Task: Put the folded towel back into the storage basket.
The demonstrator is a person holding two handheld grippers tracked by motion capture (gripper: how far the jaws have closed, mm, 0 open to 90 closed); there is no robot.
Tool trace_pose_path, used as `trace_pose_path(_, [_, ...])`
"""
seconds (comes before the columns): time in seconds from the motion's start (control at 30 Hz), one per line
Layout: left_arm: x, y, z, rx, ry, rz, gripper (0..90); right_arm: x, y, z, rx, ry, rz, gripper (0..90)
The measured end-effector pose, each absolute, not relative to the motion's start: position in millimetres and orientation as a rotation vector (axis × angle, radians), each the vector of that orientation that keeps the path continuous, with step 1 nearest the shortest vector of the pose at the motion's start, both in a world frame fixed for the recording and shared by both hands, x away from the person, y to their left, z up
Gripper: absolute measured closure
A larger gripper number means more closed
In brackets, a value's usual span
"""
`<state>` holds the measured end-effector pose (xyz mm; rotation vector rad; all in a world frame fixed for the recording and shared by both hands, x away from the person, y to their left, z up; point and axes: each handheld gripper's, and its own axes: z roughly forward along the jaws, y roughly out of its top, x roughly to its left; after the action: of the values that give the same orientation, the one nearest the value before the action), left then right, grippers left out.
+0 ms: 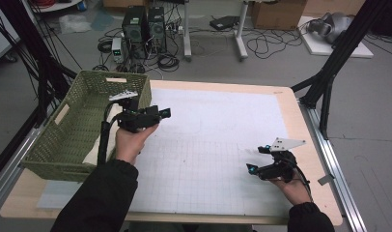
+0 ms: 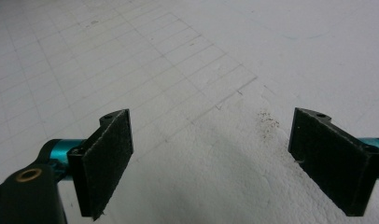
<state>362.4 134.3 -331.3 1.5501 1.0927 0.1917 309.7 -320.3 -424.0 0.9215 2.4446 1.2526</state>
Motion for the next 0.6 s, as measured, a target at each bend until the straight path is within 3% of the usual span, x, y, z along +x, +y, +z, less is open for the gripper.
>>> trace_pose_path(0.6, [353, 104, -346, 1.602, 1.063, 0.244, 31.9, 312, -318, -420, 0.906, 2.43, 1.282, 12.5])
